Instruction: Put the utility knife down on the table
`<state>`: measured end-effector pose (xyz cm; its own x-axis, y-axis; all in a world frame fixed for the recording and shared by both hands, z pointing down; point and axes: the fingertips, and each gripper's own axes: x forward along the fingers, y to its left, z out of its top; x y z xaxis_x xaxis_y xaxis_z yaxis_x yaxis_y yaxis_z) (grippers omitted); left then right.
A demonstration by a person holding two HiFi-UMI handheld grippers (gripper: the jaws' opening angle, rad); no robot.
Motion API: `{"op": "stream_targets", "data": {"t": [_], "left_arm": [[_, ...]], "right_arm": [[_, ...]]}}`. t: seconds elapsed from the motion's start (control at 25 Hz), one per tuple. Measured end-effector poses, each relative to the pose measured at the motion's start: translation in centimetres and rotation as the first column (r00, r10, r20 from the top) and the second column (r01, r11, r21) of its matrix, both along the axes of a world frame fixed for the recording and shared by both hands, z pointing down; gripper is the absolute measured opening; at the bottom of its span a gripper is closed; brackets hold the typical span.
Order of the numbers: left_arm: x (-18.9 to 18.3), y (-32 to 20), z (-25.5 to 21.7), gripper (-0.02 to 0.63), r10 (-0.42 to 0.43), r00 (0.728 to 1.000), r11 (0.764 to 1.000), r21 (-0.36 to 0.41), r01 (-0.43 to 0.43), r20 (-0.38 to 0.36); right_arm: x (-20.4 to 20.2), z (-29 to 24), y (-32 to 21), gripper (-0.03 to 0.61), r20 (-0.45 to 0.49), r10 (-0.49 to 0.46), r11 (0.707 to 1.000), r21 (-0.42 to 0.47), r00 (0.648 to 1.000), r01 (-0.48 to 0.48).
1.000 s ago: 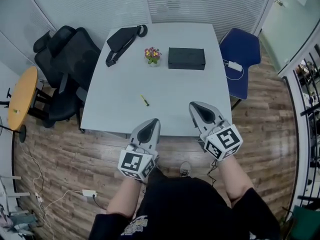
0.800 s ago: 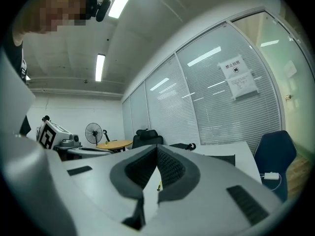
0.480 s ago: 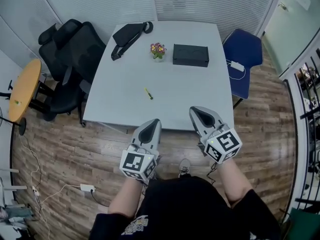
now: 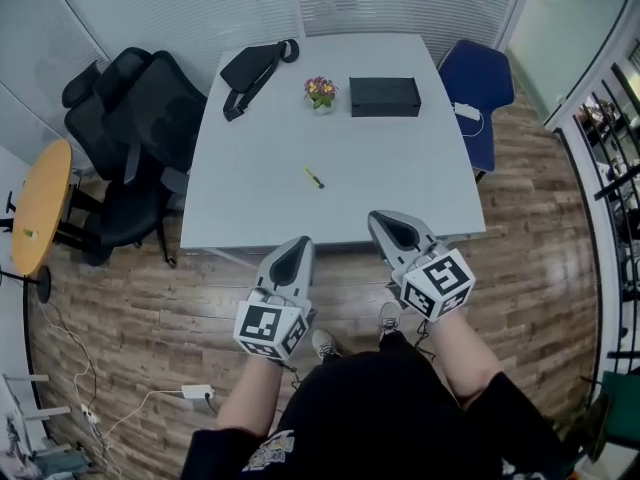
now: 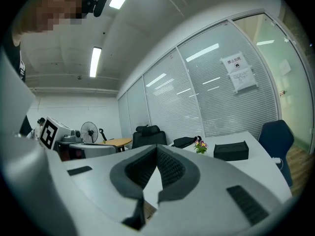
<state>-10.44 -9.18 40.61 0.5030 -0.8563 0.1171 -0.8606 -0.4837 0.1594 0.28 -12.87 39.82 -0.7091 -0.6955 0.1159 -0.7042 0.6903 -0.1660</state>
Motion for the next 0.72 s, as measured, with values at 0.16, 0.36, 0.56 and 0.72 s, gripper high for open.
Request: {"op": "stream_targets", "data": {"t": [0.16,0.36,0.56,0.72], "left_arm": [[-1.4,0.5,0.8,0.006,0.054,0.998,0.998,-0.013,-0.055,-0.008],[-2.0,1.2,1.8,0.006,0.118,0.993,0.993,-0.026,-0.118,-0.016],[-1.8,2.1,2.2,0.006,0.155,0.988,0.987,-0.027,-0.156,-0.023],[-1.6,2.6,1.8,0.006,0.175,0.984,0.984,-0.013,-0.175,-0.024]], "right_arm": [[-1.0,1.0,1.4,0.003,-0.010,0.056,0.998,-0.021,0.998,-0.056],[-1.6,1.9,2.8,0.003,-0.020,0.117,0.992,-0.037,0.993,-0.117],[-1.4,2.2,4.2,0.003,-0.031,0.155,0.987,-0.032,0.987,-0.156],[-1.3,1.7,5.1,0.003,-0.031,0.169,0.985,-0.017,0.985,-0.170]]}}
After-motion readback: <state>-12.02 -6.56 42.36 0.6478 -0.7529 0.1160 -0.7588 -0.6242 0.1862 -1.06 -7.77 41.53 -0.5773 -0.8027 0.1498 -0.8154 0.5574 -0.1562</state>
